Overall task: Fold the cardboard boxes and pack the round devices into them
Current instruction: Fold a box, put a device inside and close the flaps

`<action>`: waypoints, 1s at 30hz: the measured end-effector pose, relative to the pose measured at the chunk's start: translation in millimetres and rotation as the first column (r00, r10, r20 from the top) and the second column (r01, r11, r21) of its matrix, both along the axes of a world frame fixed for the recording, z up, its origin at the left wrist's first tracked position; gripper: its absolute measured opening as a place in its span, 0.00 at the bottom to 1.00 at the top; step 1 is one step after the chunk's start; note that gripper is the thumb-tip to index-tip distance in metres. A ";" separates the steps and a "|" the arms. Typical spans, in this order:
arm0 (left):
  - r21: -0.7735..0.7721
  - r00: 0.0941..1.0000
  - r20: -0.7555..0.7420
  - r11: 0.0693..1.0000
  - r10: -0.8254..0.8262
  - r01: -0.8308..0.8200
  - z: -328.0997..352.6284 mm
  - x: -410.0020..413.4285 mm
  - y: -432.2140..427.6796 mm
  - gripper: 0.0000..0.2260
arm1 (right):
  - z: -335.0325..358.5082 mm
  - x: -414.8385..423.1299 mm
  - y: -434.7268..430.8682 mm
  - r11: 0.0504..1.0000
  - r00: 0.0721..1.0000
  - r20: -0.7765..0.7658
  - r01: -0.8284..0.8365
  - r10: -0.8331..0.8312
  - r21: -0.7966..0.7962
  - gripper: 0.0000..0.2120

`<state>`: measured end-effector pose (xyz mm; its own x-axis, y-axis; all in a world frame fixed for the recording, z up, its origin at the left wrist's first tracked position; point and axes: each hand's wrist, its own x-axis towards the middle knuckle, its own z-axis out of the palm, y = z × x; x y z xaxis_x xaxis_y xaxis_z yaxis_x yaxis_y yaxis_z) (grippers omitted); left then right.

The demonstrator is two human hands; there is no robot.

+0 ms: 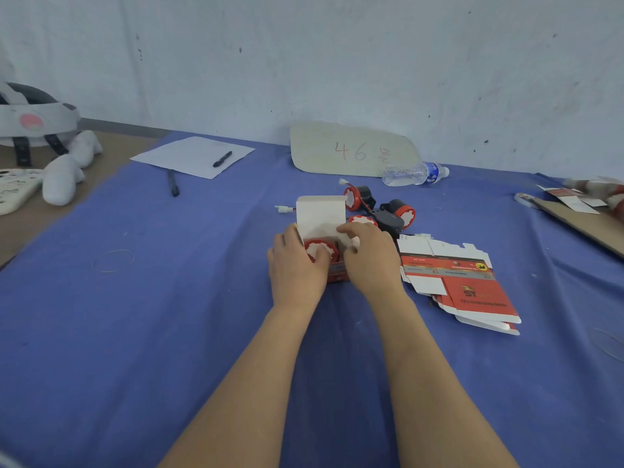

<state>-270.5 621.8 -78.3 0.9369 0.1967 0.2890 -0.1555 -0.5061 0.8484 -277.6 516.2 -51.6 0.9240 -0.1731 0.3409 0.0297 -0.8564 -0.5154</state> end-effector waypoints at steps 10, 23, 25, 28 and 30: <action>0.003 1.000 0.007 1.000 0.003 -0.003 -0.5 0.4 0.3 0.19 | 2.3 -0.9 -9.9 0.983 0.990 -0.018 -0.133 0.136 0.129 0.12; 0.025 1.000 0.006 0.999 0.023 -0.023 0.3 -1.5 0.3 0.17 | -3.0 3.5 5.5 0.990 0.990 0.029 0.137 -0.136 -0.027 0.12; 0.029 1.000 0.000 0.999 0.026 -0.026 0.8 -1.9 0.0 0.17 | -1.0 3.1 5.9 0.988 0.989 -0.005 0.148 -0.149 -0.032 0.11; 0.033 1.000 -0.013 0.999 0.018 -0.018 1.6 -2.6 -0.4 0.16 | -0.2 2.2 6.3 0.977 0.978 -0.069 0.204 -0.199 0.068 0.12; 0.024 1.000 -0.014 1.000 0.013 -0.013 2.0 -2.8 -0.3 0.16 | 1.0 1.4 1.7 0.944 0.965 -0.142 0.246 -0.219 0.220 0.22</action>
<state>-273.3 621.6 -76.3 0.9384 0.2023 0.2801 -0.1363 -0.5282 0.8381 -276.2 517.9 -50.7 0.8786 -0.4500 0.1596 -0.2265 -0.6871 -0.6903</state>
